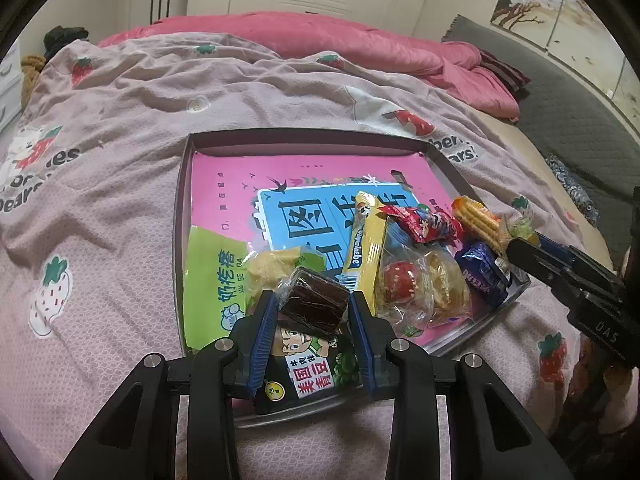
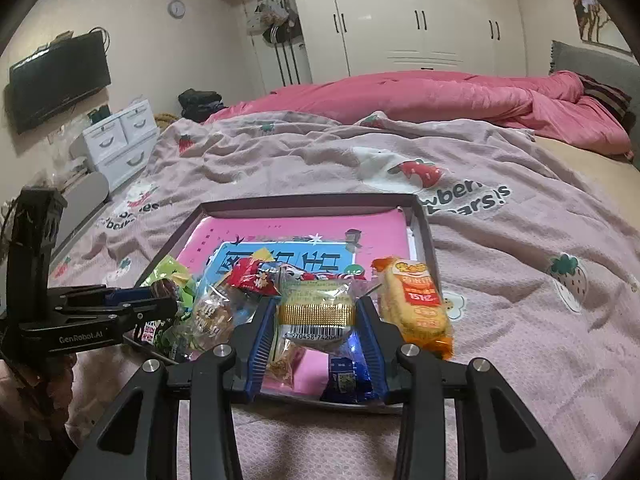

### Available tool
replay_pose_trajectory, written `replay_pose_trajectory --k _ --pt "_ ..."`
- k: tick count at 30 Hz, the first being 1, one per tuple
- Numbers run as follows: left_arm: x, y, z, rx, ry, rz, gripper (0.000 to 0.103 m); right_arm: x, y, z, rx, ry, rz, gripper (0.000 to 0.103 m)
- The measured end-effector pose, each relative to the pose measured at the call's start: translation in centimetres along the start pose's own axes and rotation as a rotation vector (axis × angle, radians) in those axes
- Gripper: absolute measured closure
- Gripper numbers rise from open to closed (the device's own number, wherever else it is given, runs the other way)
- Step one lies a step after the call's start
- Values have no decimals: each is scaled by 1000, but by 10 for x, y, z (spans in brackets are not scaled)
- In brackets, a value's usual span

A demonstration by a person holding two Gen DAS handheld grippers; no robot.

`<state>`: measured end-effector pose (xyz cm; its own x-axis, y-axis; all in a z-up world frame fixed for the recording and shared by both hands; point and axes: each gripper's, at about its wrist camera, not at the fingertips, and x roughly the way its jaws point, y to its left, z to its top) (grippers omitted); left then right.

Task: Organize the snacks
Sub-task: 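Lower the chocolate onto the tray snacks with left tool while right lowers wafer packet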

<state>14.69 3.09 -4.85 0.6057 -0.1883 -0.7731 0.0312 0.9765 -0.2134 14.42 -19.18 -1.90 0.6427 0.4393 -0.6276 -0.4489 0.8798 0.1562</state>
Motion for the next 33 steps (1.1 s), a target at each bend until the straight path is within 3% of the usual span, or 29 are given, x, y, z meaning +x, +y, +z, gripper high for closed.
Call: replay_pose_trajectory --k 33 --pt "8 2 1 6 11 2 65 36 3 0 -33 57 -1 61"
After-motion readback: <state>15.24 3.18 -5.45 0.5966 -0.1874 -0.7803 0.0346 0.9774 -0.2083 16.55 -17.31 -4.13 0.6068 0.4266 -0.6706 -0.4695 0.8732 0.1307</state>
